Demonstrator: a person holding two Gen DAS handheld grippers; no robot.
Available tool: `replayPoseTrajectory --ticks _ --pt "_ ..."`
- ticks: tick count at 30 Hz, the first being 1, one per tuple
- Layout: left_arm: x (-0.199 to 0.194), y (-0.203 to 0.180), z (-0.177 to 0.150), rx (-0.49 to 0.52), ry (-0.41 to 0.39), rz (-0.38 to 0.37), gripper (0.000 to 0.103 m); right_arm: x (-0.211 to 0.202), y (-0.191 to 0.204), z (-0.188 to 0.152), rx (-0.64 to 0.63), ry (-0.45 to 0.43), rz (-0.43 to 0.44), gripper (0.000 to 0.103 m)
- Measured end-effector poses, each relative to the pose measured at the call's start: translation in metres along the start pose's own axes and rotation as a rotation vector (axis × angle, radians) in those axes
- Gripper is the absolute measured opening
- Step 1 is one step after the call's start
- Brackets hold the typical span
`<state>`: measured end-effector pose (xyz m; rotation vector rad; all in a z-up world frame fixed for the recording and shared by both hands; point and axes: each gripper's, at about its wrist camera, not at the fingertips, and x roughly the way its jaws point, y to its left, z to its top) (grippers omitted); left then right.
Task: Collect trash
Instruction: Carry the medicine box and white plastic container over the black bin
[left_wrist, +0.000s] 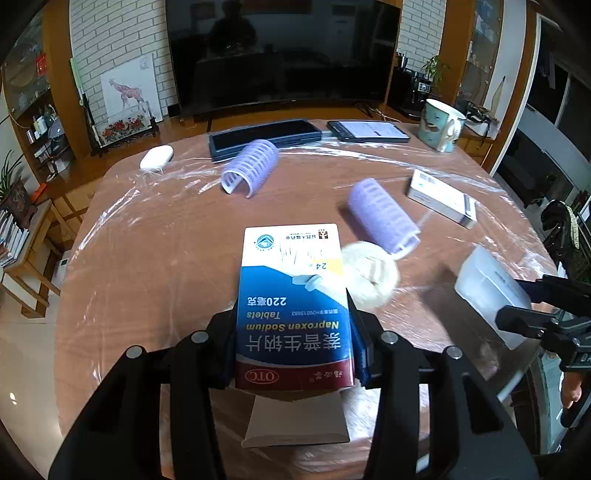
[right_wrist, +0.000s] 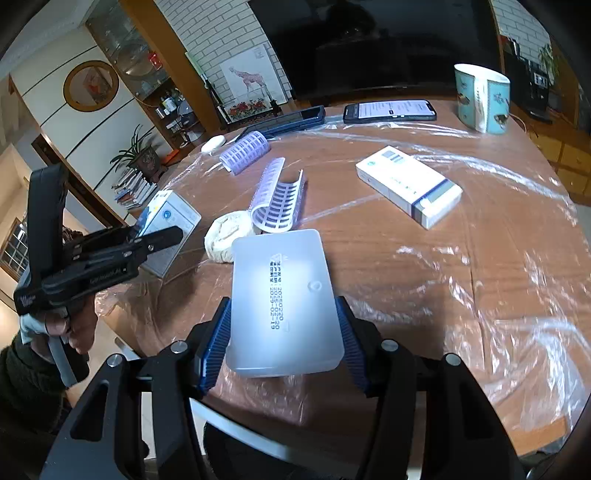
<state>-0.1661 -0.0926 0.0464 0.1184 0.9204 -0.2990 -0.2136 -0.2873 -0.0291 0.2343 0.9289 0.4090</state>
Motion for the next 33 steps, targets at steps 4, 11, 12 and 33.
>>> replayPoseTrajectory --ticks 4,11,12,33 --pt "-0.01 -0.007 -0.007 -0.012 -0.01 -0.011 0.047 -0.008 0.0 -0.007 0.004 -0.005 -0.006 0.054" --pt "-0.027 -0.024 -0.021 -0.018 -0.023 -0.033 0.047 -0.019 0.002 -0.015 -0.003 -0.014 -0.012 0.054" --pt "-0.029 -0.027 -0.023 -0.018 -0.023 -0.036 0.047 -0.021 0.003 -0.016 -0.003 -0.015 -0.011 0.054" --pt "-0.065 -0.075 -0.065 0.042 -0.03 -0.068 0.047 -0.06 0.004 -0.049 -0.045 -0.04 -0.036 0.054"
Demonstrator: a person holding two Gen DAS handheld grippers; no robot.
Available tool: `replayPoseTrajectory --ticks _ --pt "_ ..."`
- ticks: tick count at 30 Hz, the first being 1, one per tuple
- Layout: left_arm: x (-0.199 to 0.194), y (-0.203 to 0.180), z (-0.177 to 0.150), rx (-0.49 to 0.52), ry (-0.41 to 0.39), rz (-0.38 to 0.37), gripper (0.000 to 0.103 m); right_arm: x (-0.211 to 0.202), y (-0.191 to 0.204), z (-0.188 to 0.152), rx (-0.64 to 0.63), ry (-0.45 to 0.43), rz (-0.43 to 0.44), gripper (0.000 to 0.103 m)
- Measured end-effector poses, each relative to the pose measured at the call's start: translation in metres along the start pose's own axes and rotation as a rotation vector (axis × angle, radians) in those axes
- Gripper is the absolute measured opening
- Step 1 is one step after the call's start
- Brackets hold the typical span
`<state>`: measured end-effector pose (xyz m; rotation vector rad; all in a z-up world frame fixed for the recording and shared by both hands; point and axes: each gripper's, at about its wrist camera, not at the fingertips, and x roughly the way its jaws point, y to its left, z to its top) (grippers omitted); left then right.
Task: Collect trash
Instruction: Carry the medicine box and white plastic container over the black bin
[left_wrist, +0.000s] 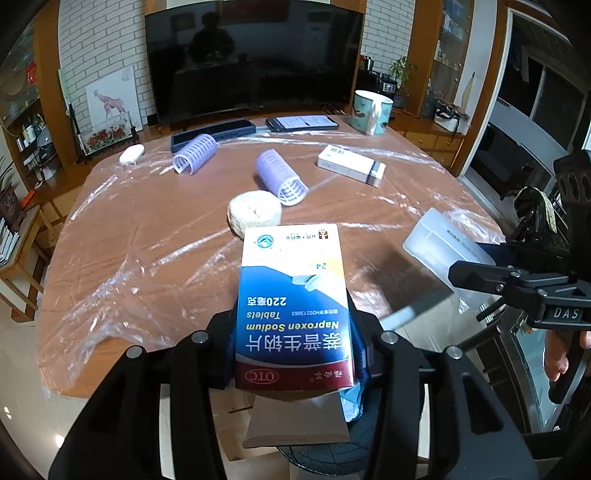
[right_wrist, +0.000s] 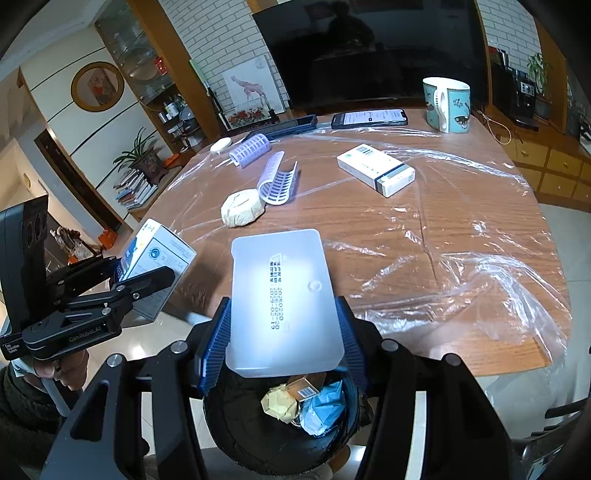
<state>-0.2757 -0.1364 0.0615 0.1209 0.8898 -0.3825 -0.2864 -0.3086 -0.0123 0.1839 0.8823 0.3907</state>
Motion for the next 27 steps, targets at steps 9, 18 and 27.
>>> replayPoseTrajectory --ticks 9,18,27 --pt "-0.003 -0.017 -0.017 0.005 0.014 -0.001 0.047 -0.013 -0.001 -0.021 0.008 0.009 0.004 0.054" --pt "-0.001 -0.025 -0.034 0.008 0.045 -0.002 0.047 -0.014 0.002 -0.044 0.011 0.049 0.013 0.054" --pt "0.001 -0.029 -0.044 -0.018 0.063 -0.031 0.048 -0.008 0.007 -0.059 0.021 0.077 0.026 0.054"
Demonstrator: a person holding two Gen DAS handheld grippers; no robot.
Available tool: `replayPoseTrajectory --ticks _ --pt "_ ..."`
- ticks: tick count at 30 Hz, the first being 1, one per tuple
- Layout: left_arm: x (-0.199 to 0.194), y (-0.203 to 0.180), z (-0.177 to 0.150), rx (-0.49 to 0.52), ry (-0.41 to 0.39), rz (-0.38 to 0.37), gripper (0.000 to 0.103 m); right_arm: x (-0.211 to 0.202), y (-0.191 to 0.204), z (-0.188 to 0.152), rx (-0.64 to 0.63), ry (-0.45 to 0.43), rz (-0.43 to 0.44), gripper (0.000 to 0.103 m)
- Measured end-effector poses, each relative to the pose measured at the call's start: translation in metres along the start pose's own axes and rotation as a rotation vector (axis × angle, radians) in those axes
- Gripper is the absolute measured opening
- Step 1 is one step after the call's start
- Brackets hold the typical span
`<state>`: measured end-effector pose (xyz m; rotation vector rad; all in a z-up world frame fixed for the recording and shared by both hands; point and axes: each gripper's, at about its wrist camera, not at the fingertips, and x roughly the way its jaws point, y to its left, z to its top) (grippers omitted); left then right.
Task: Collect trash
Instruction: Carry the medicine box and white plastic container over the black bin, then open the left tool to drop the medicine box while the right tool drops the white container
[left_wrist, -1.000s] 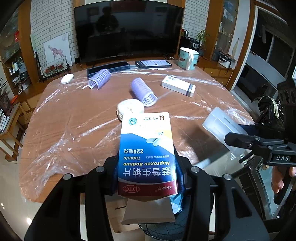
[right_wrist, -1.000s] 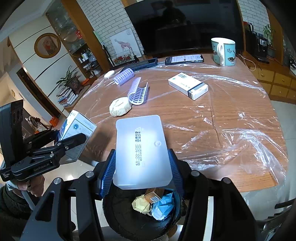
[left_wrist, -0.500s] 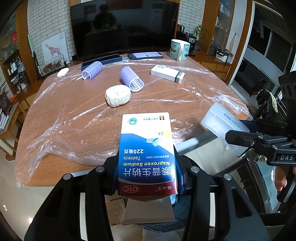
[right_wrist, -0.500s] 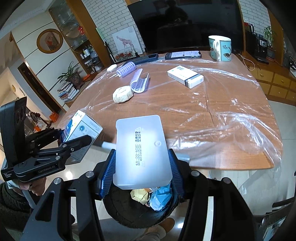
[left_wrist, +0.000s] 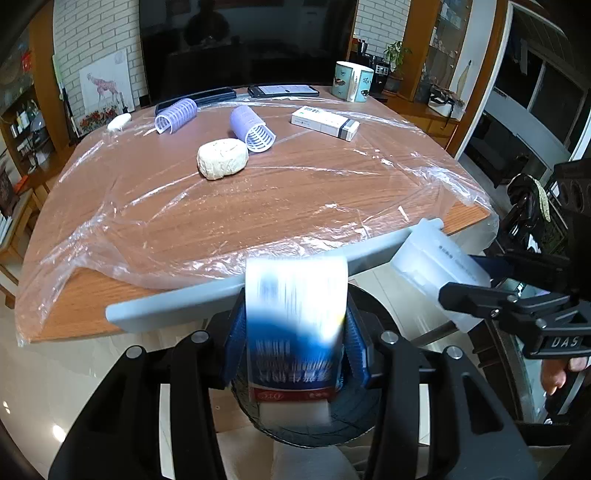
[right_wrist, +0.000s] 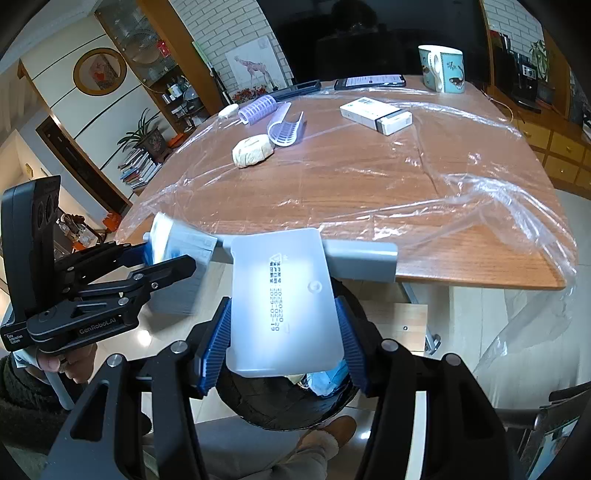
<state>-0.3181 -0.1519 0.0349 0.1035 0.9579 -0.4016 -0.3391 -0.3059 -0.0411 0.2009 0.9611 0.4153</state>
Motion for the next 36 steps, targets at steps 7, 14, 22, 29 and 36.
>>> replayPoseTrajectory --ticks 7,14,22,29,36 --pt "0.002 -0.004 -0.002 -0.001 -0.001 -0.003 0.047 0.01 0.002 -0.004 -0.012 0.021 0.001 0.054" --pt "0.01 0.001 -0.008 -0.012 0.027 -0.005 0.042 0.025 0.004 -0.011 -0.023 0.058 -0.01 0.054" --pt "0.027 0.002 -0.023 -0.006 0.085 0.001 0.042 0.051 0.001 -0.024 -0.025 0.141 -0.019 0.054" --pt "0.047 0.003 -0.036 0.026 0.146 0.019 0.042 0.071 0.002 -0.034 -0.023 0.19 -0.031 0.054" --pt "0.061 0.008 -0.046 0.03 0.188 0.023 0.042 0.09 -0.002 -0.038 -0.006 0.222 -0.059 0.054"
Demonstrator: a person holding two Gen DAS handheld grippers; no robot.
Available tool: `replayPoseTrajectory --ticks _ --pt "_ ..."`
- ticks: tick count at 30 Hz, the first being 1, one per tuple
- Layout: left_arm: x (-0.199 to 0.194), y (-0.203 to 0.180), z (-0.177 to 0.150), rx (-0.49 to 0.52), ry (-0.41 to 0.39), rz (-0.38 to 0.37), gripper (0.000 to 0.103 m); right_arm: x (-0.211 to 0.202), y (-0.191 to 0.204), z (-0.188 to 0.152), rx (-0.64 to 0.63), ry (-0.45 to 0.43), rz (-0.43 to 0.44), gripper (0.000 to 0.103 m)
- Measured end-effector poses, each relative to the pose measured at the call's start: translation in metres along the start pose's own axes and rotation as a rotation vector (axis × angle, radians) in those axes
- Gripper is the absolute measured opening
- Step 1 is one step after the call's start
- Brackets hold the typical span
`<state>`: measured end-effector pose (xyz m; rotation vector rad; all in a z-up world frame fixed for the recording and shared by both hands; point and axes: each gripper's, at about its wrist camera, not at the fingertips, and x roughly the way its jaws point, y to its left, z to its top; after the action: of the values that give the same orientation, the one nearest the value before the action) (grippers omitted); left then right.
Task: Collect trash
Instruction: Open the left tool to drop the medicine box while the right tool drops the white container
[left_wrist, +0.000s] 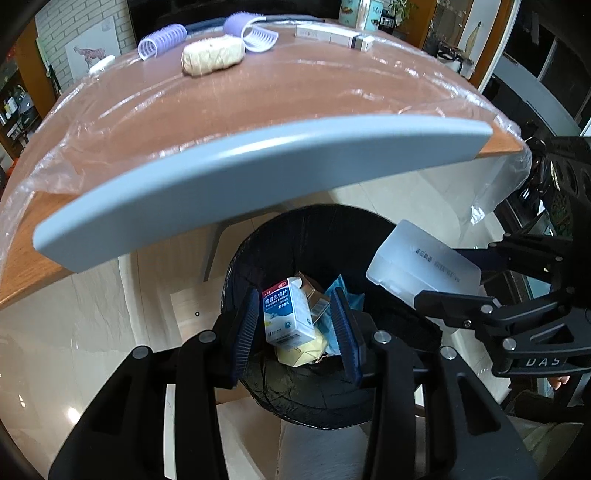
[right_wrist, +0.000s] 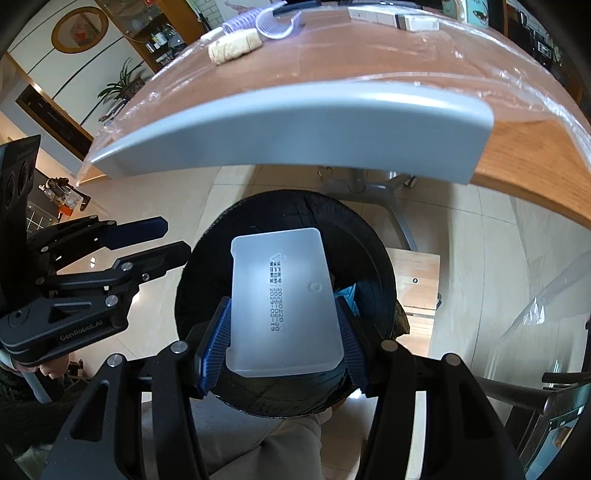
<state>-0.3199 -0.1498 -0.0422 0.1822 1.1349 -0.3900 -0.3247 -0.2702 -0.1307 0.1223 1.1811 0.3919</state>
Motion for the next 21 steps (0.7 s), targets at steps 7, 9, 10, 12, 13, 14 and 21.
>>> replayPoseTrajectory --ticks 7,9,10,12,13,14,21 --pt "0.011 0.004 -0.005 0.008 0.029 0.003 0.042 0.017 -0.003 0.0 0.015 0.029 -0.022 0.054" --pt "0.015 0.003 -0.006 0.012 0.036 0.005 0.042 0.02 -0.005 0.001 0.017 0.036 -0.025 0.054" --pt "0.016 0.004 -0.007 0.014 0.039 0.005 0.042 0.021 -0.005 0.001 0.017 0.039 -0.028 0.054" --pt "0.02 0.005 -0.009 0.019 0.047 0.008 0.042 0.025 -0.006 0.002 0.018 0.048 -0.036 0.054" --pt "0.022 0.005 -0.01 0.022 0.052 0.009 0.042 0.026 -0.007 0.001 0.022 0.053 -0.042 0.054" --pt "0.023 0.005 -0.01 0.023 0.056 0.008 0.042 0.028 -0.008 0.001 0.029 0.053 -0.048 0.055" --pt "0.026 0.009 -0.01 0.023 0.055 -0.001 0.066 0.023 -0.019 0.005 0.08 0.034 -0.063 0.074"
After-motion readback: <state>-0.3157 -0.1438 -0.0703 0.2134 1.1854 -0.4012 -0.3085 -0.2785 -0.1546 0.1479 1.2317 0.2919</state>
